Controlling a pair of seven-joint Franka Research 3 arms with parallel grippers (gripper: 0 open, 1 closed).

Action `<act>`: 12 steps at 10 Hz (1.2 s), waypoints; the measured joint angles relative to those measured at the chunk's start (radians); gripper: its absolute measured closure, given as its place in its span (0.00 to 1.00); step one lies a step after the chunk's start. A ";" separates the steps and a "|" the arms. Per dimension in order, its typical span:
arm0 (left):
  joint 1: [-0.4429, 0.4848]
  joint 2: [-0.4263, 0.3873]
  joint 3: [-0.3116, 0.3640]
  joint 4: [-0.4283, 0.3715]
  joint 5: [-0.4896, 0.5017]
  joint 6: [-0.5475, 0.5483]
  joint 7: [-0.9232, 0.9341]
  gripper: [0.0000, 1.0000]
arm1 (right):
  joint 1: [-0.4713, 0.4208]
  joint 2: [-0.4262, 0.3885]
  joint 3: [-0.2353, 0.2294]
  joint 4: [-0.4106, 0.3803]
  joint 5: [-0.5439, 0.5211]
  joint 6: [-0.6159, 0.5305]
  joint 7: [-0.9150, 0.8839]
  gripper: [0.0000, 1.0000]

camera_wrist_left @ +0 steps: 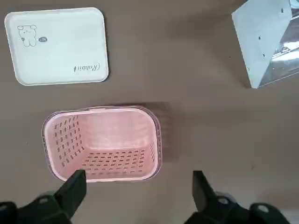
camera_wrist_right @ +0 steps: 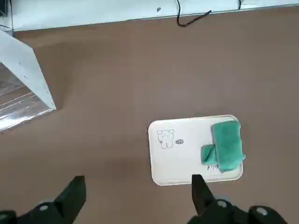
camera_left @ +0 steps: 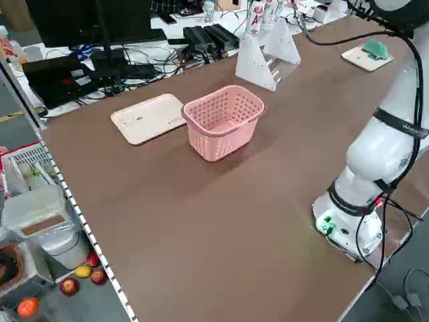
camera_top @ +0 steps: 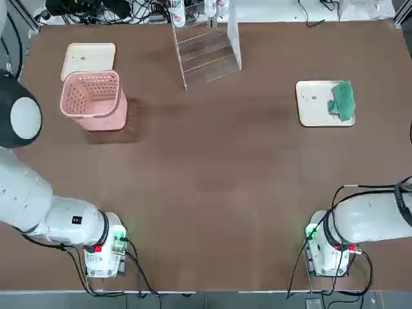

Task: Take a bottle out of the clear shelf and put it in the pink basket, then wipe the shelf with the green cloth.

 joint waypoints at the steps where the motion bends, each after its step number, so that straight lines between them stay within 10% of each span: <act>1: -0.001 0.000 -0.002 0.000 0.000 0.000 0.001 0.00 | -0.004 0.000 0.000 0.001 -0.001 -0.016 -0.024 0.00; 12: -0.039 0.086 -0.087 0.032 -0.157 0.513 0.023 0.00 | -0.034 0.013 0.004 -0.017 0.001 -0.180 -0.241 0.00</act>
